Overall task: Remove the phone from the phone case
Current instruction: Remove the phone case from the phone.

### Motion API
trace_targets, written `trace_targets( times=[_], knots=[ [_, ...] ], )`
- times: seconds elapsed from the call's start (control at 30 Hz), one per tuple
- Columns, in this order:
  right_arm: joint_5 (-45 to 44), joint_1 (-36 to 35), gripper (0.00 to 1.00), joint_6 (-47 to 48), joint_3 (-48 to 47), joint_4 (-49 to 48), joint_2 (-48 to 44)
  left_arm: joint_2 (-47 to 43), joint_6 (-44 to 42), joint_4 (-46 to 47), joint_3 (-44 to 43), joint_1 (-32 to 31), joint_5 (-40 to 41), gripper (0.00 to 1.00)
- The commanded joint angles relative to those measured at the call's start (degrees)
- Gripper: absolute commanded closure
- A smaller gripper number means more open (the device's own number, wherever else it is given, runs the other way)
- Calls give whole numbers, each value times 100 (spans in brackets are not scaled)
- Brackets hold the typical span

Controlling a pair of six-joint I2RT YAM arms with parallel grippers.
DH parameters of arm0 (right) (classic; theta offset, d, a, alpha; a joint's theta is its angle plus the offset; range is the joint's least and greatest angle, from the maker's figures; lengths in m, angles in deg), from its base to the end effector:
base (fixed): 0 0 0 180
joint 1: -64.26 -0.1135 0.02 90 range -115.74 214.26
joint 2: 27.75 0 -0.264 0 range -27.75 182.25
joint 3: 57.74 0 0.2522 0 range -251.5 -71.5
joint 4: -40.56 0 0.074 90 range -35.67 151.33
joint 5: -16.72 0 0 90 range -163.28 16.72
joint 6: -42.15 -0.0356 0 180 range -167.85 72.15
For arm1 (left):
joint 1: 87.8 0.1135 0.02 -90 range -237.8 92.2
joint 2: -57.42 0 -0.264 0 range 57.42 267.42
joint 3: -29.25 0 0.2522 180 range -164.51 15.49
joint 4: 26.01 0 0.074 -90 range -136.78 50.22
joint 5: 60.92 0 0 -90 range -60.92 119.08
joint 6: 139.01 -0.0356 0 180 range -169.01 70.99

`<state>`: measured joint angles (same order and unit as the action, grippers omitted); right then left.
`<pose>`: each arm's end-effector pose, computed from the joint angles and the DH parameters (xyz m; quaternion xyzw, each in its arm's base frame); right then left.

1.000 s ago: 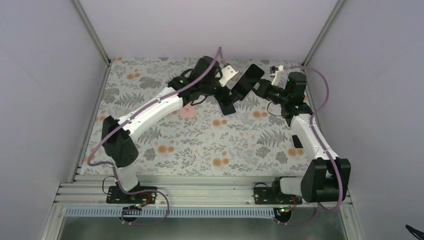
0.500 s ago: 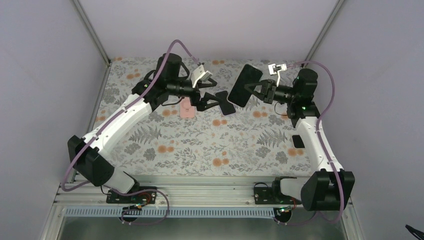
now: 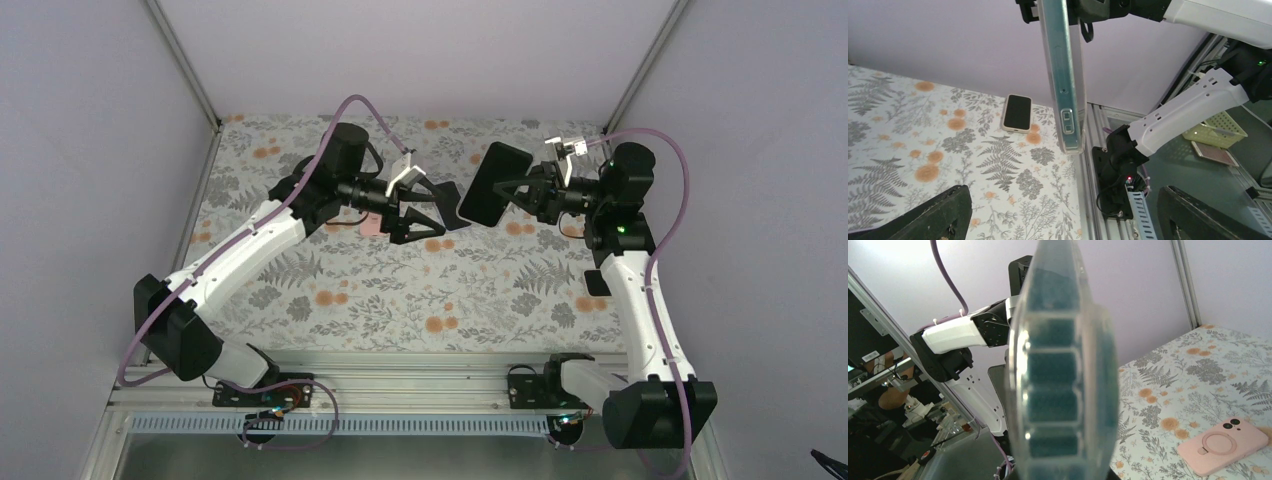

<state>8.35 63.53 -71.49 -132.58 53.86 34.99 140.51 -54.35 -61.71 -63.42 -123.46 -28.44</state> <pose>0.2244 0.0381 0.3994 -0.3408 0.6208 0.5682 0.4190 0.2429 -0.2113 0.3766 0.4989 0.6077 -0.5154 0.3409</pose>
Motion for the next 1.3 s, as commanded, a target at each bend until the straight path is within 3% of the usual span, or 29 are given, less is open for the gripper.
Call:
trace_targets(
  times=[0.0,1.27],
  knots=[
    [193,-42,96,360,-188,93,-204,-2,-115,229,3,-170,-177,9],
    [280,-394,96,1054,-317,725,-104,428,171,386,-117,-281,440,54]
  ],
)
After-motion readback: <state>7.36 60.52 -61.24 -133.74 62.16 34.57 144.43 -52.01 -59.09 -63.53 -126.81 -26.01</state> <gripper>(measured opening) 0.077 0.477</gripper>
